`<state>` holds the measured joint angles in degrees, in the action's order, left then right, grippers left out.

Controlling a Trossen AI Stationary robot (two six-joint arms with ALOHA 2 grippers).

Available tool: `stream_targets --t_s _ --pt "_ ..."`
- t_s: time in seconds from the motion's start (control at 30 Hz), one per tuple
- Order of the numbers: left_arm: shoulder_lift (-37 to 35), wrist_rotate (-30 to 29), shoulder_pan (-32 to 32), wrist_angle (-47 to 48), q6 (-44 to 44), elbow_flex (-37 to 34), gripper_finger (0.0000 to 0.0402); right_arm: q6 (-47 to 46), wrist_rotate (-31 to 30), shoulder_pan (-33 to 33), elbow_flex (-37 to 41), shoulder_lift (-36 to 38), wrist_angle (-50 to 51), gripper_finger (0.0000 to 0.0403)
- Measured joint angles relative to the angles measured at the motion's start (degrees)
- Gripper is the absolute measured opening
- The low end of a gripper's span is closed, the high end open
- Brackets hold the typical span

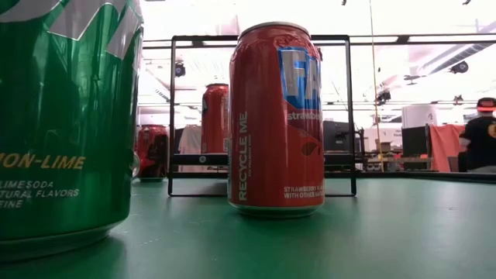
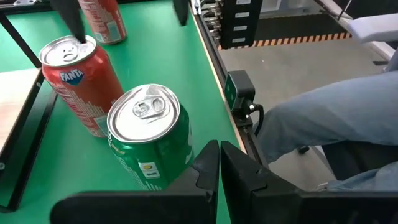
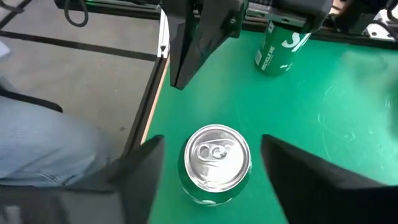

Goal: Place canned beverage on shelf
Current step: Put the green soda can on the shelf and aligned with the other green soda can

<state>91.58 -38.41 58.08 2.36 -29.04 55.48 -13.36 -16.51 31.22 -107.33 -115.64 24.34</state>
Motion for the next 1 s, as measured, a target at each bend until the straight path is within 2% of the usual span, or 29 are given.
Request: stream_targets --t_s 0.13,0.23,1.0 --pt "-0.01 -0.13 -0.18 0.01 0.0 0.0 0.0 -0.03 0.47 -0.22 -0.01 -0.46 -0.27 0.0346" --pt "-0.01 -0.17 -0.43 0.01 -0.01 0.0 0.0 0.3 0.57 -0.57 -0.04 -1.08 -0.97 0.0377" --pt "-0.01 -0.26 -0.78 -0.01 -0.01 -0.11 0.0 0.3 6.47 -3.69 0.04 -6.48 -1.01 0.0384"
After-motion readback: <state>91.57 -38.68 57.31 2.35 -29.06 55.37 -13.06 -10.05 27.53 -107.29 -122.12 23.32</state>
